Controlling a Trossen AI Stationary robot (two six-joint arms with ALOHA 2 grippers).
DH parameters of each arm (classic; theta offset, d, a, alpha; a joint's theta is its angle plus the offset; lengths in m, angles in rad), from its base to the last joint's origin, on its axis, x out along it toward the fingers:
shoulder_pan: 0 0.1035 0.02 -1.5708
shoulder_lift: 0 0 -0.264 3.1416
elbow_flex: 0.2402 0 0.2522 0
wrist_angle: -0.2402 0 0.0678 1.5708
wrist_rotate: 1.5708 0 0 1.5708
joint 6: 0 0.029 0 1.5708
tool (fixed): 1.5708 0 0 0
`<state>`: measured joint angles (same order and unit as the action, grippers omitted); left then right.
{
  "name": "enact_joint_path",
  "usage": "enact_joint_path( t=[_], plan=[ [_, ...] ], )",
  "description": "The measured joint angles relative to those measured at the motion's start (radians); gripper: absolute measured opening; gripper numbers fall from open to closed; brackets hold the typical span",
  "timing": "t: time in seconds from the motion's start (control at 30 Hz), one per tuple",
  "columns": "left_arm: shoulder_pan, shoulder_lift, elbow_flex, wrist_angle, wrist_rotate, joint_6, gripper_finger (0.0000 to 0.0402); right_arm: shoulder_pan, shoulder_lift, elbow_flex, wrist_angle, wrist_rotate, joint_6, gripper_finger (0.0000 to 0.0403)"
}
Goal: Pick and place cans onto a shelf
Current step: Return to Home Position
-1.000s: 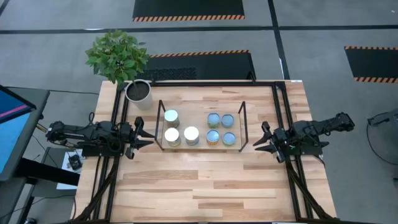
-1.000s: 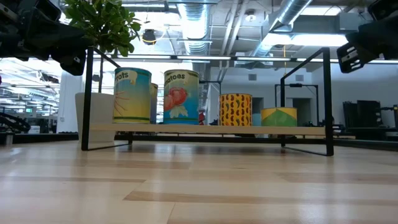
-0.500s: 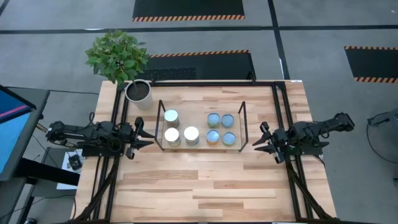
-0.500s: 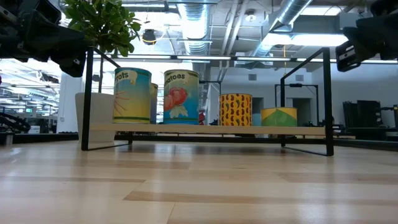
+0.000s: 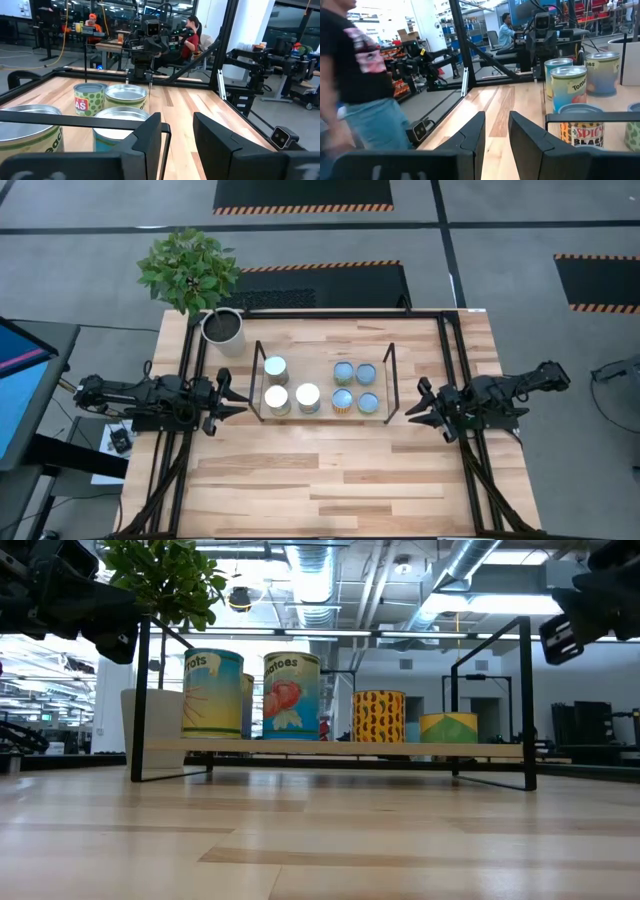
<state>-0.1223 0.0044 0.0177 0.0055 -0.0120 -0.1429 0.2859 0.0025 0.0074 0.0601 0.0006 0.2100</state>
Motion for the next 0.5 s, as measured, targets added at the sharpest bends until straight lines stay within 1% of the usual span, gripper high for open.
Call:
enact_joint_path(
  t=[0.5],
  plan=[
    [0.0, 0.0, 0.0, 0.0, 0.0, 0.0, 0.0105, 0.0, 0.0, -0.001, -0.026, 0.001, 0.0, 0.0111]
  ],
)
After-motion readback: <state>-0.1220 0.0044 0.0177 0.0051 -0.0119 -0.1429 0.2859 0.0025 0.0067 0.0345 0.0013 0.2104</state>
